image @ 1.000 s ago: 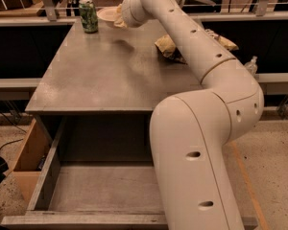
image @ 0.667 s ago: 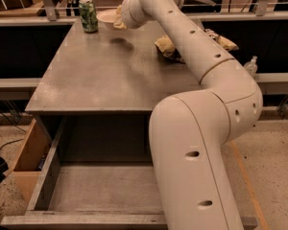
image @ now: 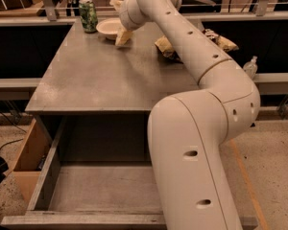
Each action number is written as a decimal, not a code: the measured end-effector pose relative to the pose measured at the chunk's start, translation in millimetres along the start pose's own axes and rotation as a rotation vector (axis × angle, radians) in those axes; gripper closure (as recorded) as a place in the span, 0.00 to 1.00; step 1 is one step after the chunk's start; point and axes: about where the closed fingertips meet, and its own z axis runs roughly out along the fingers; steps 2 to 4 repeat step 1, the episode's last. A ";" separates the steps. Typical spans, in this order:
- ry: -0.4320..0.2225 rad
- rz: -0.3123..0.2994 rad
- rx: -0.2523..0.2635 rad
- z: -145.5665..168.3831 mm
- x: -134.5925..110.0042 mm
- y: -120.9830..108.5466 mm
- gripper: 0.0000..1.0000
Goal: Move paper bowl near green can
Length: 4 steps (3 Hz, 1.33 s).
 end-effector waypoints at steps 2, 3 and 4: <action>0.000 0.000 0.000 0.0 0.0 0.0 0.00; 0.000 0.000 0.000 0.0 0.0 0.0 0.00; 0.000 0.000 0.000 0.0 0.0 0.0 0.00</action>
Offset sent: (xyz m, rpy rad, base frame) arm 0.0000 0.0000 0.0000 0.0000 0.0000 0.0000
